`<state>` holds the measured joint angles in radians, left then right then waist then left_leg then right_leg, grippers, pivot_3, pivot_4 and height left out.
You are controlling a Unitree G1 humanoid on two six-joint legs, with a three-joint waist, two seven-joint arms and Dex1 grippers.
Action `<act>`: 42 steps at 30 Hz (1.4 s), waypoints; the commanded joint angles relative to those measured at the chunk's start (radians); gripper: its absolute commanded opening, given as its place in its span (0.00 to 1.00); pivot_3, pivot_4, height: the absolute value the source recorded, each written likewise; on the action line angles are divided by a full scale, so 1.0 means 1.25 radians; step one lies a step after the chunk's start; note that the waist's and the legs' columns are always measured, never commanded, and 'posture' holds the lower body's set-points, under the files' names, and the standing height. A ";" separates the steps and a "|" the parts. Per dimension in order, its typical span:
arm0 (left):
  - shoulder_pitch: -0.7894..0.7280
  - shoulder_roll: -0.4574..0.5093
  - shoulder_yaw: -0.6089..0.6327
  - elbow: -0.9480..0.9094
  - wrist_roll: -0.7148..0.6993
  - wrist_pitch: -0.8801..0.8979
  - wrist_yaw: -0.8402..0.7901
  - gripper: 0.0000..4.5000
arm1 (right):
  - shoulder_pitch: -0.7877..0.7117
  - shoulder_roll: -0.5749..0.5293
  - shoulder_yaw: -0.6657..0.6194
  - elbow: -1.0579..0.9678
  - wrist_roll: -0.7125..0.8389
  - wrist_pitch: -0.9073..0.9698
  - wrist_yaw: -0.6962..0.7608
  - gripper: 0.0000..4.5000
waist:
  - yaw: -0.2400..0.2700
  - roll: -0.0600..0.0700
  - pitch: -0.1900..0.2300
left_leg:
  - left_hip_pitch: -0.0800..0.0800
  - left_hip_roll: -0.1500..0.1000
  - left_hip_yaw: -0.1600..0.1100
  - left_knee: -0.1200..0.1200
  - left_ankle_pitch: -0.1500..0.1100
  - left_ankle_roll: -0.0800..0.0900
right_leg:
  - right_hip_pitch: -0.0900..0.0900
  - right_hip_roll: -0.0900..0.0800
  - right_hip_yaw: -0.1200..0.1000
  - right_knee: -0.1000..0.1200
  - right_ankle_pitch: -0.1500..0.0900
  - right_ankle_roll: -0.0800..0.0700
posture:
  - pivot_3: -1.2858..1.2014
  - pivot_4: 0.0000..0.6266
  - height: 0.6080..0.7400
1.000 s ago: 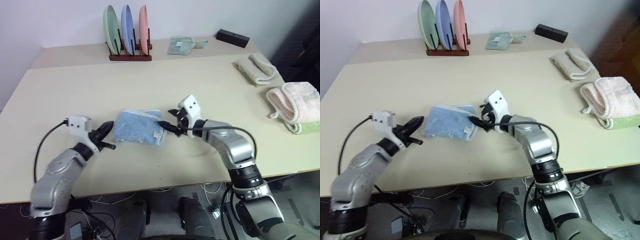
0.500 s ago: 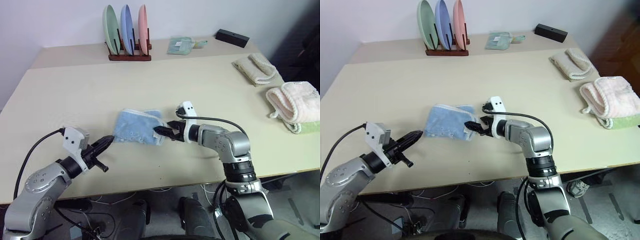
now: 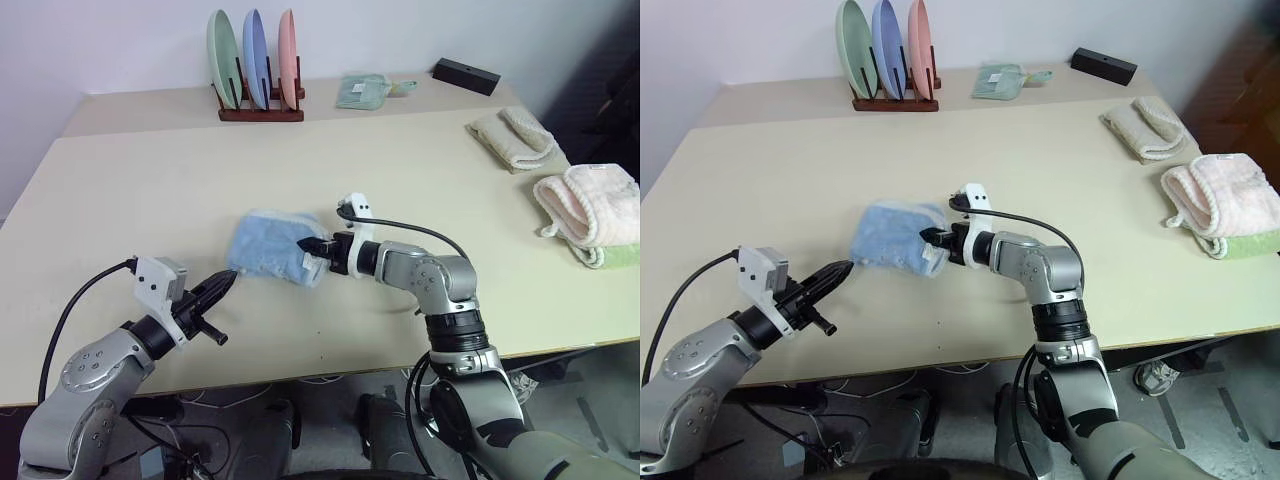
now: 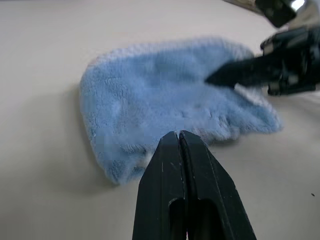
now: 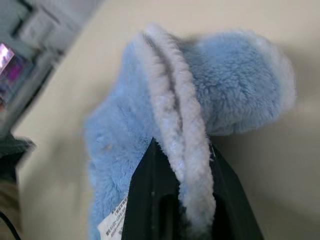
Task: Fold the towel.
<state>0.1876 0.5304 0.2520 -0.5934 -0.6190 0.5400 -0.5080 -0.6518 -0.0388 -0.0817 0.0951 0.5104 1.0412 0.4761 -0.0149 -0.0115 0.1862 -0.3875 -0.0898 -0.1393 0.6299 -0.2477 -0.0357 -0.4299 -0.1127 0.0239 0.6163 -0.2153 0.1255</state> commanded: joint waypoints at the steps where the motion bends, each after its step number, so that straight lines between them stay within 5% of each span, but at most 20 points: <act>1: -0.037 -0.004 -0.025 -0.006 0.004 -0.008 -0.002 0.00 | -0.044 -0.042 -0.125 -0.076 0.034 -0.049 -0.064 0.02 | 0.004 0.000 0.000 | 0.000 0.000 0.000 0.000 0.000 0.000 | 0.000 0.000 0.000 0.000 0.000 0.000 | 0.52 0.24 0.99; 10: -0.180 -0.051 -0.145 0.076 0.032 -0.013 -0.022 0.00 | -0.035 -0.205 -0.466 -0.041 0.050 -0.099 -0.321 0.02 | 0.008 0.000 0.000 | -0.001 -0.001 0.001 0.000 0.000 0.000 | 0.000 0.000 0.000 -0.001 0.000 0.000 | 0.52 0.24 0.99; 22: -0.249 -0.077 -0.210 0.136 0.056 -0.022 -0.059 0.00 | 0.068 -0.187 -0.614 -0.062 0.100 -0.019 -0.525 0.02 | -0.002 0.003 0.000 | -0.001 0.000 0.002 0.000 0.000 0.001 | 0.000 0.000 0.001 -0.001 0.000 0.000 | 0.52 0.24 0.99; 25: -0.248 -0.075 -0.208 0.142 0.059 -0.024 -0.067 0.00 | 0.070 -0.200 -0.609 -0.073 0.115 -0.024 -0.520 0.23 | -0.001 0.003 0.000 | -0.001 0.000 0.002 0.001 0.000 0.001 | 0.000 0.000 0.001 -0.001 0.000 0.000 | 0.52 0.24 0.99; 32: -0.254 -0.078 -0.200 0.156 0.074 -0.036 -0.068 0.00 | 0.093 -0.264 -0.546 -0.118 0.069 -0.110 -0.499 0.99 | 0.000 0.004 0.000 | -0.001 0.000 0.002 0.001 0.000 0.001 | 0.001 0.000 0.001 -0.001 0.000 0.000 | 0.52 0.24 0.99; 42: -0.267 -0.043 -0.055 0.301 0.201 -0.177 0.039 0.00 | 0.158 -0.491 -0.241 -0.123 -0.141 -0.376 -0.240 0.99 | -0.008 0.004 0.000 | 0.000 0.000 0.003 0.000 0.000 0.001 | 0.001 0.001 0.001 -0.001 0.000 0.000 | 0.52 0.24 0.99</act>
<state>-0.1356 0.4631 0.1478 -0.2102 -0.3889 0.3628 -0.4697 -0.4415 -0.6397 -0.4489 -0.0183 0.3420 0.6276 0.0872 -0.0247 -0.0067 0.1859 -0.3870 -0.0899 -0.1355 0.6299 -0.2481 -0.0341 -0.4290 -0.1118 0.0248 0.6151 -0.2153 0.1261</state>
